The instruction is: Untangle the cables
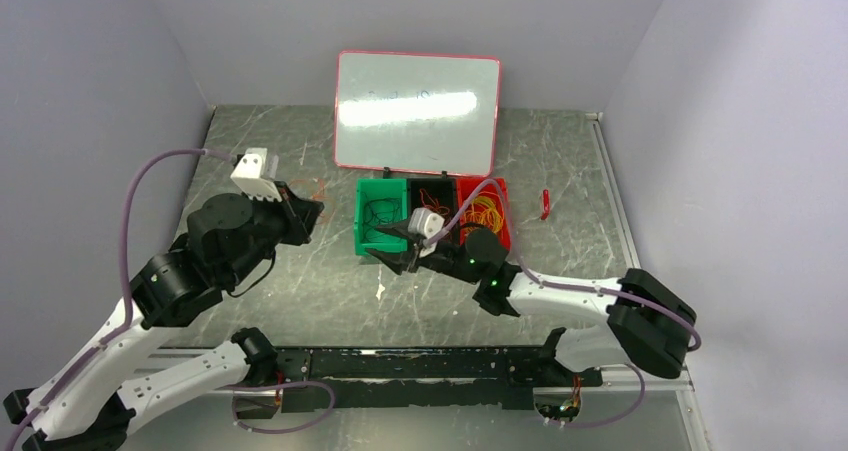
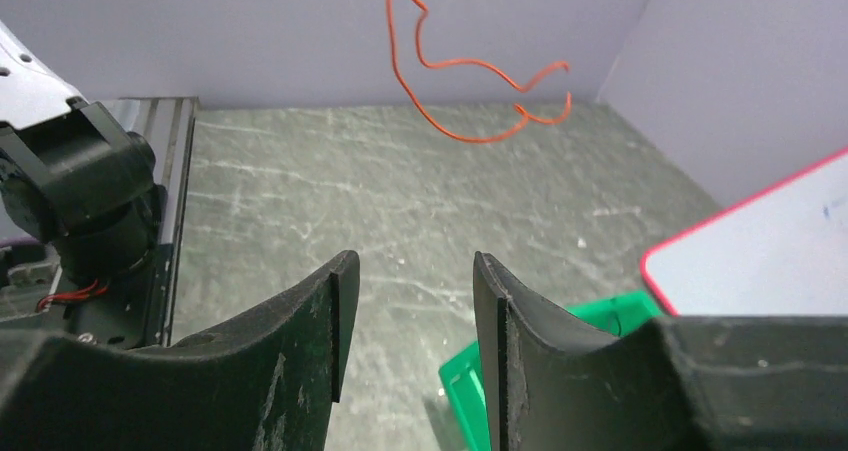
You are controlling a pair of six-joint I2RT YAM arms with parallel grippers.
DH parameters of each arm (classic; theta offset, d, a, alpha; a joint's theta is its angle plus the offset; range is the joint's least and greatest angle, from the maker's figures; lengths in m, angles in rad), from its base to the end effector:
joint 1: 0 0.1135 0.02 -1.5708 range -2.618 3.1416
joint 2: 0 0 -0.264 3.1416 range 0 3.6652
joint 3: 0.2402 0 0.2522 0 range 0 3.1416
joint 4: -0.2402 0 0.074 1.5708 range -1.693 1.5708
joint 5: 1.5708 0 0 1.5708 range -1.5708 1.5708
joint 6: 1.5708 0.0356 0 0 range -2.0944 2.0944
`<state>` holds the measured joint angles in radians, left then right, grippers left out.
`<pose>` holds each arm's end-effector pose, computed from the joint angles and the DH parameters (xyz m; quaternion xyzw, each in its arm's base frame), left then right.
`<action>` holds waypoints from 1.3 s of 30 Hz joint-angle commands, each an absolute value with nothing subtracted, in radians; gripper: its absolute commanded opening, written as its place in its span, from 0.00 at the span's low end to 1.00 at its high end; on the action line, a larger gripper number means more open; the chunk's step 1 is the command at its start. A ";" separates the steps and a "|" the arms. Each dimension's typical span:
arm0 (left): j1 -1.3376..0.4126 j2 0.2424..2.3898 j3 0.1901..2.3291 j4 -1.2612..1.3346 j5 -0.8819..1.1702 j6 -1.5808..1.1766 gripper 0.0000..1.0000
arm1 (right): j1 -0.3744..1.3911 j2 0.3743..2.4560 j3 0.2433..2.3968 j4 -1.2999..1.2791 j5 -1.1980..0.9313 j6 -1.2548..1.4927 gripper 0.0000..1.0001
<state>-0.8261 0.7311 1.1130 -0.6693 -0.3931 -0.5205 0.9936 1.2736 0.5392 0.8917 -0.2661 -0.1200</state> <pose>0.0988 -0.0870 0.4064 0.0041 0.7943 -0.2438 0.5565 0.1404 0.2328 0.2633 -0.4258 0.4931 0.3969 0.6465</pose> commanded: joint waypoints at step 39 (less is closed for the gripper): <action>-0.820 0.731 1.109 -0.520 -0.194 -0.531 0.07 | 1.129 1.619 0.823 1.247 -0.053 -0.223 0.18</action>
